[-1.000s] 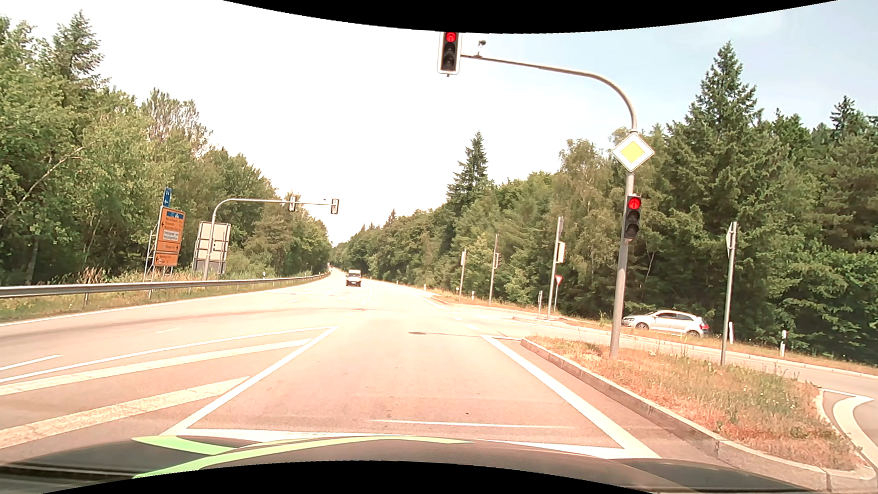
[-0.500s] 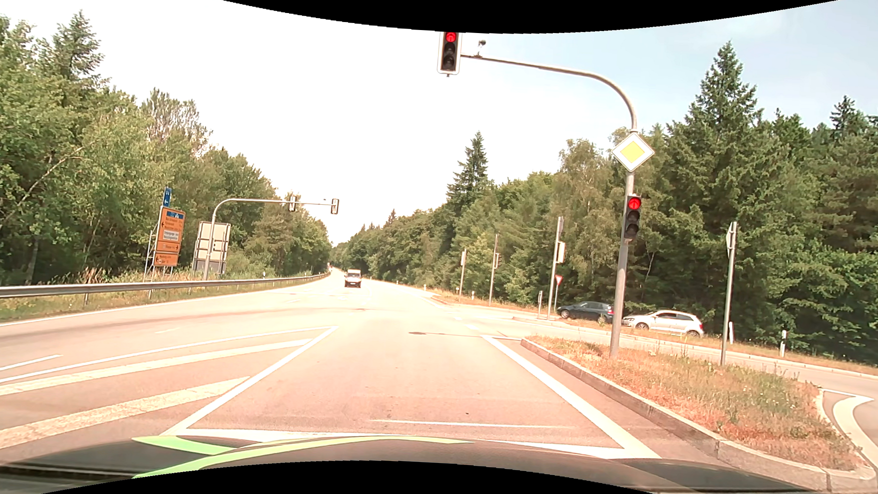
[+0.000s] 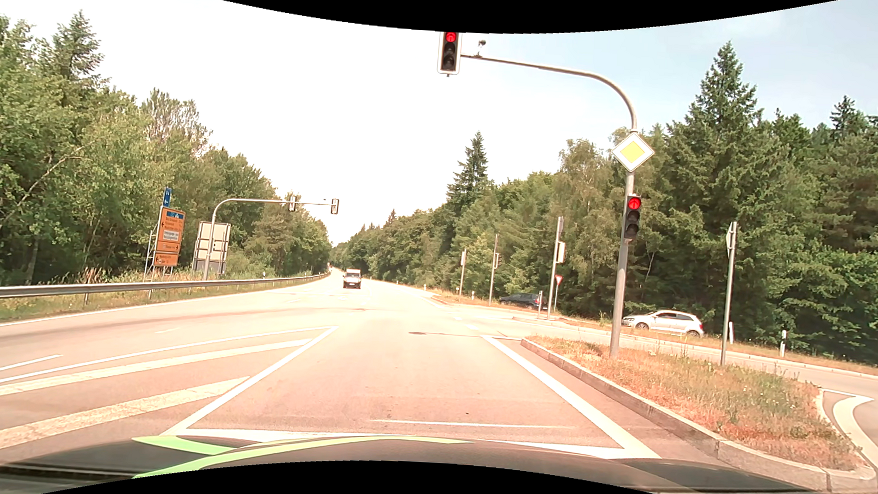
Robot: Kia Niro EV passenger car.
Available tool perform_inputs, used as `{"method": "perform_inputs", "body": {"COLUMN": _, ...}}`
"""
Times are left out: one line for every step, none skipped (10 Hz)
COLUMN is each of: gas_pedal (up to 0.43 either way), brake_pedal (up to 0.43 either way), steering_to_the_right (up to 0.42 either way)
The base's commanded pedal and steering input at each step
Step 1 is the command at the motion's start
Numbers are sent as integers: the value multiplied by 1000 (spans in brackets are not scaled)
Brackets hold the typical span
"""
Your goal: Follow the waypoints while adhering to traffic rules and regulations
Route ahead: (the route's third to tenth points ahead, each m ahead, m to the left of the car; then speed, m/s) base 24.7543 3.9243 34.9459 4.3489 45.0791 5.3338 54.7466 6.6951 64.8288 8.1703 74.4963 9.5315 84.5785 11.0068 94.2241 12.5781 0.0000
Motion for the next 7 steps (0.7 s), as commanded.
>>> {"method": "perform_inputs", "body": {"gas_pedal": 0, "brake_pedal": 262, "steering_to_the_right": -15}}
{"method": "perform_inputs", "body": {"gas_pedal": 0, "brake_pedal": 262, "steering_to_the_right": -15}}
{"method": "perform_inputs", "body": {"gas_pedal": 0, "brake_pedal": 262, "steering_to_the_right": -15}}
{"method": "perform_inputs", "body": {"gas_pedal": 0, "brake_pedal": 262, "steering_to_the_right": -15}}
{"method": "perform_inputs", "body": {"gas_pedal": 0, "brake_pedal": 262, "steering_to_the_right": -15}}
{"method": "perform_inputs", "body": {"gas_pedal": 0, "brake_pedal": 262, "steering_to_the_right": -14}}
{"method": "perform_inputs", "body": {"gas_pedal": 0, "brake_pedal": 262, "steering_to_the_right": -15}}
